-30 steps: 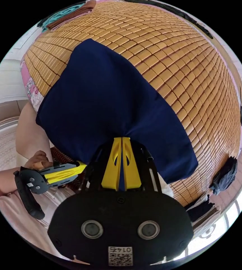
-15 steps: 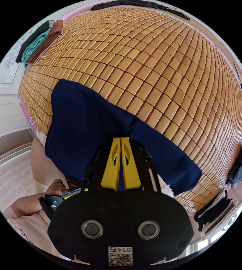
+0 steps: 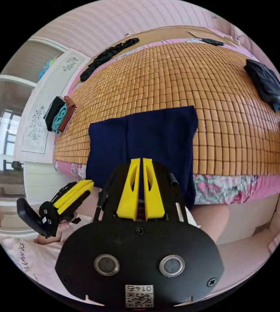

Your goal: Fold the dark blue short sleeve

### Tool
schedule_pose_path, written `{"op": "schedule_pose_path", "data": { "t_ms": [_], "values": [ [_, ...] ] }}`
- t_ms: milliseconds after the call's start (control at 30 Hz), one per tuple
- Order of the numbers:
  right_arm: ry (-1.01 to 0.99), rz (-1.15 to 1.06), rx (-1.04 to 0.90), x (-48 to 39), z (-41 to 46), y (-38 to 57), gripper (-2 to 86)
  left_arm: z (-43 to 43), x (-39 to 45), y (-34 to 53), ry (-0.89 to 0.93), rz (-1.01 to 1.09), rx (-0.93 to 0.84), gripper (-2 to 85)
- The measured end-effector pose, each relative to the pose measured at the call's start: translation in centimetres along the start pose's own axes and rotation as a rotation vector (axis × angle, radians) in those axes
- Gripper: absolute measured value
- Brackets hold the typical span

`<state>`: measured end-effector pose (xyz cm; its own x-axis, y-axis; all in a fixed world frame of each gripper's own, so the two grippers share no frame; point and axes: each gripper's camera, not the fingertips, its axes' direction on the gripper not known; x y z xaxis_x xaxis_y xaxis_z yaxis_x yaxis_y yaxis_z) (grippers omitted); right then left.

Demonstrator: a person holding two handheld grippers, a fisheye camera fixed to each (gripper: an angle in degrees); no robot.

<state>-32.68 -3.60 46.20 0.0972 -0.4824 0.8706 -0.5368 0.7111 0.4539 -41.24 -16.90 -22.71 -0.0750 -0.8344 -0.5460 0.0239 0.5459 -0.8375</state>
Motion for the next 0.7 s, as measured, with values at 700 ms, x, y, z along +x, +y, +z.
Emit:
{"op": "schedule_pose_path", "data": {
  "t_ms": [700],
  "values": [
    [-0.026, -0.186, -0.027, -8.7, -5.4, 10.6, -0.9, -8.8, 7.6, -4.6, -0.021, -0.14, -0.169, -0.9]
  ]
}}
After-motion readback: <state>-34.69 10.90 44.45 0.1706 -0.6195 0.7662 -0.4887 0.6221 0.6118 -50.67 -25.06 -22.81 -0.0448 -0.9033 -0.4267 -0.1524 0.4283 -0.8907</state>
